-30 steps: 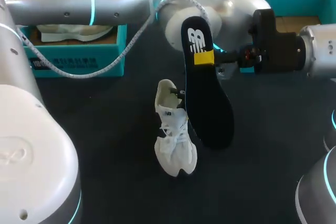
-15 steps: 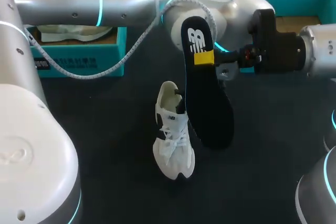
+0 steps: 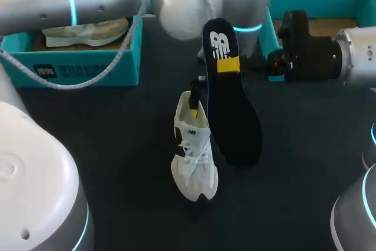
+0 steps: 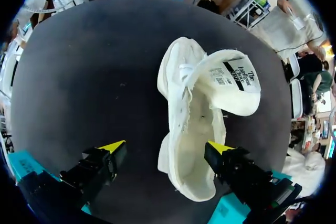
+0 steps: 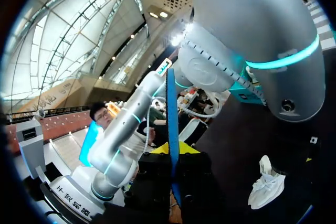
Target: Take the shoe out of the shoebox, open the shoe tongue, remove and reinsert the insole, then place the shoe into the shoebox
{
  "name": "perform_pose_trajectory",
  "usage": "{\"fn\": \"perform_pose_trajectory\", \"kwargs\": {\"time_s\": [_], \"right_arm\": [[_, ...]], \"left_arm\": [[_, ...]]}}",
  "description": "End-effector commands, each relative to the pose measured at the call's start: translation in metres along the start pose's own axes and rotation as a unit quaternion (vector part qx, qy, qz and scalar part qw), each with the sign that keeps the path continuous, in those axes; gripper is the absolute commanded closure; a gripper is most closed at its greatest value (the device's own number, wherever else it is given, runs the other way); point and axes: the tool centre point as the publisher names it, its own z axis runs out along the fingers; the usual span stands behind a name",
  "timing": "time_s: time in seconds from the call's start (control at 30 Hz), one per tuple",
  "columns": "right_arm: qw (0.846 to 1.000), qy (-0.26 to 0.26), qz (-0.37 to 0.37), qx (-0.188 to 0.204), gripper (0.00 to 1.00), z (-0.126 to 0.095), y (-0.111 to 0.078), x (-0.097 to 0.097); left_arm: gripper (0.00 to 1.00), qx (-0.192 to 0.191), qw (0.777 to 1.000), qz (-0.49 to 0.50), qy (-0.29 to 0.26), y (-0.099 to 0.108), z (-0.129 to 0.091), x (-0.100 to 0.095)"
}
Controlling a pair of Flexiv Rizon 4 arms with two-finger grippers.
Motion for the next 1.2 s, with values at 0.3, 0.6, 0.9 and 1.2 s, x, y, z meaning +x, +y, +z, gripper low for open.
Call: {"fn": "perform_pose_trajectory", "kwargs": {"time_s": [0.3, 0.6, 0.9, 1.2], "right_arm": [[1.000, -0.002, 0.001, 0.000, 1.00, 0.003, 0.000, 0.000], [1.000, -0.002, 0.001, 0.000, 1.00, 0.003, 0.000, 0.000], [0.998, -0.027, 0.058, -0.026, 1.00, -0.032, 0.019, -0.016], [0.994, -0.022, 0.090, -0.061, 1.00, -0.064, 0.048, -0.024]], "left_arm": [[0.00, -0.019, 0.981, 0.007, -0.192, 0.019, -0.064, 0.006], [0.00, -0.027, 0.962, 0.014, -0.272, 0.033, -0.098, 0.011], [0.00, -0.043, 0.922, 0.036, -0.384, 0.035, -0.136, 0.028], [0.00, -0.024, 0.865, 0.072, -0.496, 0.040, -0.161, 0.049]]}}
